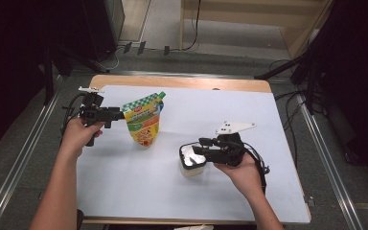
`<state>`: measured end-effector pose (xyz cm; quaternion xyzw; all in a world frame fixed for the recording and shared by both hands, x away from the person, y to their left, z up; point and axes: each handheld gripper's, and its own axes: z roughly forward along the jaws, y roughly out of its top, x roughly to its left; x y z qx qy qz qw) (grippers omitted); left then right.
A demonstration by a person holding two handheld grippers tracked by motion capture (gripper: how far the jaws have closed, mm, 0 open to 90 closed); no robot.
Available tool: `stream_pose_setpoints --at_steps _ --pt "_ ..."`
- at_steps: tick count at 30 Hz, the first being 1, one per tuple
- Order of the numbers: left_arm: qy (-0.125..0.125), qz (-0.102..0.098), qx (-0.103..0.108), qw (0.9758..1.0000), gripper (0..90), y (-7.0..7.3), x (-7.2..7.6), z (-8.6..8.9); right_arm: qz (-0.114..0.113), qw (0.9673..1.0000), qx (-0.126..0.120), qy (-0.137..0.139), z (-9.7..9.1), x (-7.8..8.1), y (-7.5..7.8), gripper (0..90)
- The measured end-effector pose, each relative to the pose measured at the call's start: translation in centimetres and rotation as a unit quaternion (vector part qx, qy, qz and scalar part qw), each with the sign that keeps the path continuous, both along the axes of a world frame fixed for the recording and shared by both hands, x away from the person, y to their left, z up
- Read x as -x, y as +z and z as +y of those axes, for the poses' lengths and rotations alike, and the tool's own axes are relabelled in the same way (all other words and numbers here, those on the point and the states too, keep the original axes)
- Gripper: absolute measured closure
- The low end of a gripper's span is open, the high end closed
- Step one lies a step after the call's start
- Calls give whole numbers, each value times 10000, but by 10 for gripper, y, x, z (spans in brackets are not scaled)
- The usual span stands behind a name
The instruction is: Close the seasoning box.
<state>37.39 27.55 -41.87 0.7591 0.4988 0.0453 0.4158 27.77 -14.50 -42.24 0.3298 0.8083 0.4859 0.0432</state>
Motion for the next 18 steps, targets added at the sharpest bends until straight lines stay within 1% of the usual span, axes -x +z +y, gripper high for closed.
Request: stream_pose_setpoints --at_steps 1,2,5,6,8,10,12,18 --pt "-8 1 -10 10000 357 0 0 0 -67 10000 19 -63 -5 -1 2 571" --pt "-7 0 -8 10000 357 0 0 0 -86 9999 1 -79 -7 -2 3 565" --pt "-8 -1 -7 10000 358 0 0 0 -79 9999 -25 -121 -13 -3 3 553" --pt "-8 -1 -8 10000 357 0 0 0 -45 9999 -24 -109 -17 -5 3 534" --pt "-12 2 -13 10000 357 0 0 0 -84 9999 26 -103 -21 -7 2 525" --pt "-14 6 -19 10000 357 0 0 0 -77 9999 37 -128 -23 -8 1 522" --pt "-20 11 -30 10000 357 -1 0 0 -78 9997 97 -203 -29 -10 -1 512" --pt "-17 10 -42 10000 356 -1 0 0 -164 9993 139 -306 -39 -13 -4 502"
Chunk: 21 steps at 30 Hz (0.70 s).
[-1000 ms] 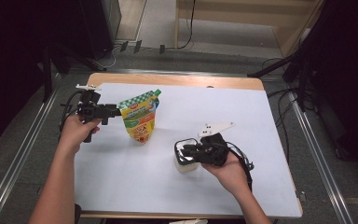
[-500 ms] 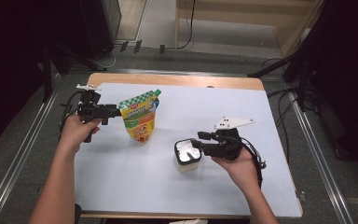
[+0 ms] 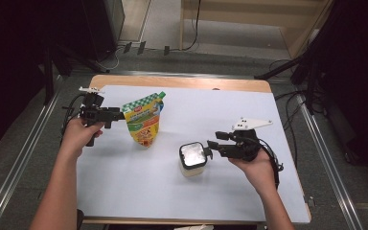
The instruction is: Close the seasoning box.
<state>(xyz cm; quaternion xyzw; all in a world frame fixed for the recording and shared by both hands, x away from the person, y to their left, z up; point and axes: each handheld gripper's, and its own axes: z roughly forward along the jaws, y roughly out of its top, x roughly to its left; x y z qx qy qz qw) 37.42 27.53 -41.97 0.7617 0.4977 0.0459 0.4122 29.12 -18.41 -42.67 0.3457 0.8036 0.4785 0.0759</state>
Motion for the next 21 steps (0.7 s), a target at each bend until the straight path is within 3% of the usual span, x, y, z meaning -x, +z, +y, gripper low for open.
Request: stream_pose_setpoints --at_steps 5,12,21 --pt "-5 25 -63 10000 356 -1 0 0 -103 9998 72 -132 -11 -4 -6 487" --pt "11 29 -35 10000 356 -2 0 1 -12 9994 98 -337 -21 -9 -16 460" --pt "10 38 -35 10000 356 -3 -1 2 15 9974 -47 -715 -38 -16 -26 430"
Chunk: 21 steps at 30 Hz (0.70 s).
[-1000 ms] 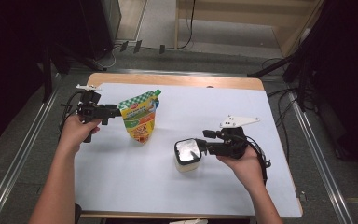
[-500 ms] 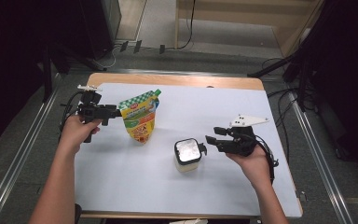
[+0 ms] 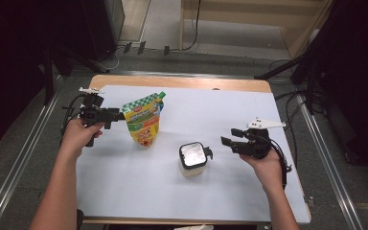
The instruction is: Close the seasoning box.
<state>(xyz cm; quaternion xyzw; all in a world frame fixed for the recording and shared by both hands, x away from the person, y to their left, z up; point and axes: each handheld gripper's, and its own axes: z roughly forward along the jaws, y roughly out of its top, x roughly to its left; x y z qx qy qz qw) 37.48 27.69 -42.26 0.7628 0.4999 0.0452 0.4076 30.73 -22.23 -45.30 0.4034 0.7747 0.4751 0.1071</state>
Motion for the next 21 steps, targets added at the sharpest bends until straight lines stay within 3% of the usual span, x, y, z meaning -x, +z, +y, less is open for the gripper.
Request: stream_pose_setpoints --at_steps 10,21 --pt "4 8 5 10000 356 -1 0 0 282 9993 93 -215 -6 -10 -15 445" --pt "10 18 25 10000 355 -1 0 1 340 9985 104 -411 -14 -13 -21 420"
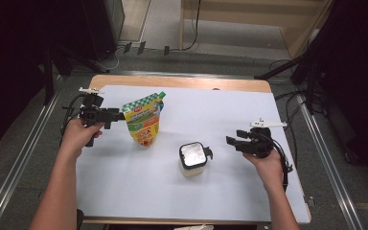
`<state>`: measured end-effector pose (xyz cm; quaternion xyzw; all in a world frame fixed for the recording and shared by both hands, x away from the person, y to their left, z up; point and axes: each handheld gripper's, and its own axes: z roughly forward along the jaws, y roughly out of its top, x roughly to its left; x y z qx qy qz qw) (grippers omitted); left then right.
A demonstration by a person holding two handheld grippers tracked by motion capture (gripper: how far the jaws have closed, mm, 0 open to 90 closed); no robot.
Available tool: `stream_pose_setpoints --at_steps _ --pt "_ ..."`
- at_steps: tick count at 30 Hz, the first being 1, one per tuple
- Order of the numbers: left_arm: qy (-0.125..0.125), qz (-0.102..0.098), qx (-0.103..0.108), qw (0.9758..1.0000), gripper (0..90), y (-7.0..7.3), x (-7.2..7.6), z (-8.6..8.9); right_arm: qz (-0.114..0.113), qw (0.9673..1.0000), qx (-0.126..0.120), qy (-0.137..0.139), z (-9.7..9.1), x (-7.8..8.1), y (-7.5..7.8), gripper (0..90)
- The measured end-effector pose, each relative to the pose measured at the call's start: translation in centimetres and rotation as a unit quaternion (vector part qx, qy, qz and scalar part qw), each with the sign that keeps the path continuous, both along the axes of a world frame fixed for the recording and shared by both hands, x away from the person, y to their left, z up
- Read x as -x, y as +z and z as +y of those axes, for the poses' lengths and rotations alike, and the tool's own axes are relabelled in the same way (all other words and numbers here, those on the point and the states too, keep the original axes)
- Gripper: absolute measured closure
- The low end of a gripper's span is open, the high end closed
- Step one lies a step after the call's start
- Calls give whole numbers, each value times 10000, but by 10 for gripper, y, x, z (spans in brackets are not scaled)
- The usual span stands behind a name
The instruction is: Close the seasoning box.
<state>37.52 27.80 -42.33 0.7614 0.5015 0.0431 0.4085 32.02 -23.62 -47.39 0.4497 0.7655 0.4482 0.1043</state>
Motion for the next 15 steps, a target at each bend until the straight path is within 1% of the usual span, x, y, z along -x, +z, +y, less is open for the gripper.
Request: stream_pose_setpoints --at_steps 2,3,7,10,15 --pt "6 -2 3 10000 354 0 0 0 13 10000 6 -14 0 0 -1 412" --pt "10 0 7 10000 355 0 0 0 -21 10000 41 -63 1 -1 -1 395" --pt "10 10 3 10000 354 0 0 1 -26 10000 39 -77 1 -1 -2 387" --pt "26 23 15 10000 353 -1 0 2 -80 9998 102 -115 1 -1 -3 358" --pt "25 31 17 10000 353 -2 -1 2 -85 9998 140 -149 3 -2 -5 335"
